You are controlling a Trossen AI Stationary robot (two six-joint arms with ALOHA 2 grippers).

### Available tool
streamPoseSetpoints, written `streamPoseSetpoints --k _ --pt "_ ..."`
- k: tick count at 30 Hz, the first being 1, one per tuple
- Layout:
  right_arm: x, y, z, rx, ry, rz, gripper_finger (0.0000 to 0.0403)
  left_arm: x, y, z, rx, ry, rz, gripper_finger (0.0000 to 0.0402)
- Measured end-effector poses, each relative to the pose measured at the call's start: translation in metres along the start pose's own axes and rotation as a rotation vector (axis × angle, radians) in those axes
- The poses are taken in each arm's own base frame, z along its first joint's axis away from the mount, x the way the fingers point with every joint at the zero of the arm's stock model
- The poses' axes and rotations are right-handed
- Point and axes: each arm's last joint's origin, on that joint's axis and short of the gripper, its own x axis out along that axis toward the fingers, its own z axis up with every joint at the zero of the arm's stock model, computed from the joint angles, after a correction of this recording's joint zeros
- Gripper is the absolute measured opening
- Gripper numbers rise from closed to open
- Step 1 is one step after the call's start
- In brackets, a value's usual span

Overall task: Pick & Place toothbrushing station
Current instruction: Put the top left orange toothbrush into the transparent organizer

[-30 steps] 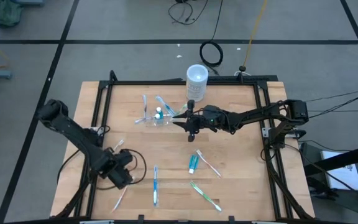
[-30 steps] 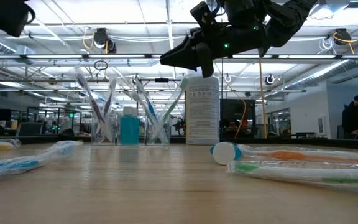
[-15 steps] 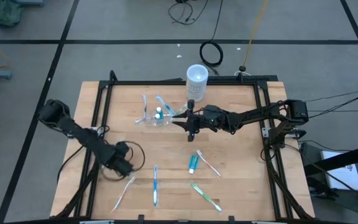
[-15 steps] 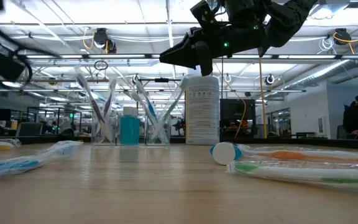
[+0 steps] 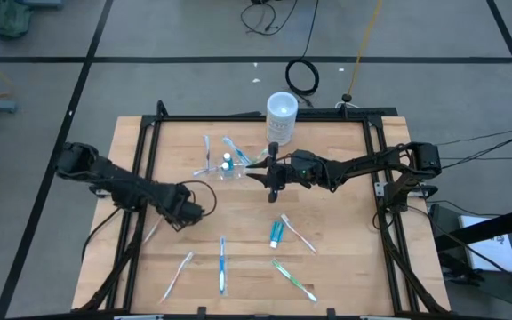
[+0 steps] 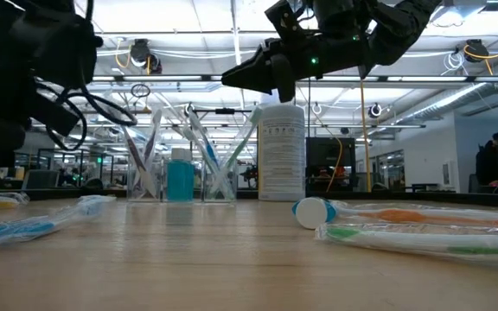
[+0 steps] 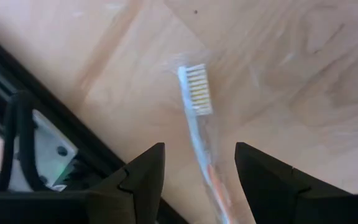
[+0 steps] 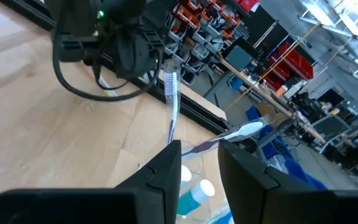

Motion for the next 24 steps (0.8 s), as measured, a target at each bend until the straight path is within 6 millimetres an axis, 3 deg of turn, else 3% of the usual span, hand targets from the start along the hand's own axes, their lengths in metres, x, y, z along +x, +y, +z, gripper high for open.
streamPoseSetpoints --k 11,16,19,24 --pt "0.000 0.000 0.000 0.136 0.005 0.003 0.0100 0.026 0.007 0.006 0.001 0.017 -0.036 0.0202" --pt "0.000 0.000 -0.001 0.137 0.007 0.004 0.0100 0.032 0.005 0.008 0.090 0.012 -0.089 0.0200" --pt "0.000 0.000 -0.001 0.137 0.007 0.005 0.0100 0.032 0.003 0.009 0.099 0.002 -0.108 0.0175" --pt "0.000 0.001 -0.002 0.138 0.020 0.013 0.0100 0.031 0.001 0.010 0.092 0.002 -0.136 0.0086"
